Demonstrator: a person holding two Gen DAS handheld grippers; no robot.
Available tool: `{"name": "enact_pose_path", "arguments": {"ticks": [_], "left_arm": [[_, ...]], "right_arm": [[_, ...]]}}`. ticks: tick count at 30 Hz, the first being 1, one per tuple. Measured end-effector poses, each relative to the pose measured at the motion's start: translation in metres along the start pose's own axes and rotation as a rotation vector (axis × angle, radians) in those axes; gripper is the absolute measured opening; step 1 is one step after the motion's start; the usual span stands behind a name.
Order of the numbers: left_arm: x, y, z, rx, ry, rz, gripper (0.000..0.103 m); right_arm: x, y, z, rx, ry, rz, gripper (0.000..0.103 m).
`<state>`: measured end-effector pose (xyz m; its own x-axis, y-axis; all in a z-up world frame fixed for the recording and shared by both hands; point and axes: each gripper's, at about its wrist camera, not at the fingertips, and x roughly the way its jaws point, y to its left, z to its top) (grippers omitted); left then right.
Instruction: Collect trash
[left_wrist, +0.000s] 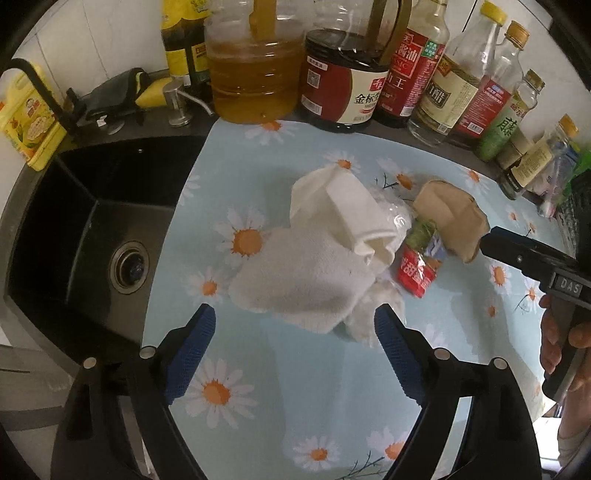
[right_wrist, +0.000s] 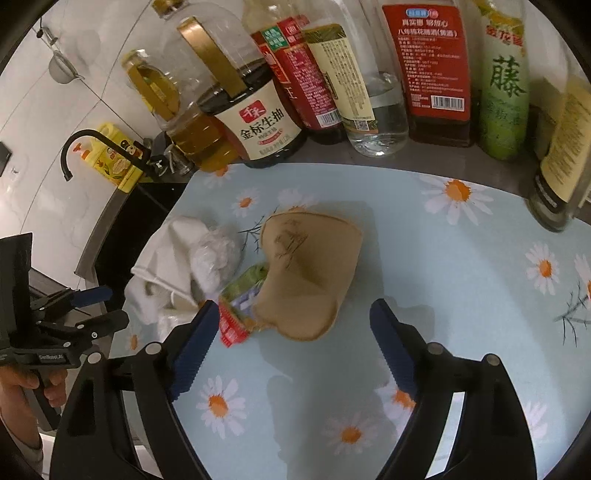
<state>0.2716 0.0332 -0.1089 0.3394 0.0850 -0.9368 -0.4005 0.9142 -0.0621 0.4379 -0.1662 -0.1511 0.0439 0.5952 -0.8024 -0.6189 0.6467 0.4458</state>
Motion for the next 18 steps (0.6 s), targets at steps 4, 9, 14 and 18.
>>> {"name": "enact_pose_path", "arguments": {"ticks": [4,9,14,18], "left_arm": [[0.01,-0.003,0.008,0.021,0.016,0.01,0.085],[0.025,-0.005,0.014,0.042,0.06,0.003,0.085],[0.035,-0.003,0.022,0.049,0.08,-0.011,0.085],[0.04,0.0,0.026,0.053,0.079,-0.027,0.085]], "right_arm": [[0.011,-0.006,0.007,0.005,0.024,0.016,0.083],[0.017,-0.003,0.01,-0.006,0.037,0.033,0.083],[0.021,-0.005,0.013,0.017,0.045,0.047,0.083],[0.025,-0.006,0.014,0.031,0.053,0.049,0.082]]}}
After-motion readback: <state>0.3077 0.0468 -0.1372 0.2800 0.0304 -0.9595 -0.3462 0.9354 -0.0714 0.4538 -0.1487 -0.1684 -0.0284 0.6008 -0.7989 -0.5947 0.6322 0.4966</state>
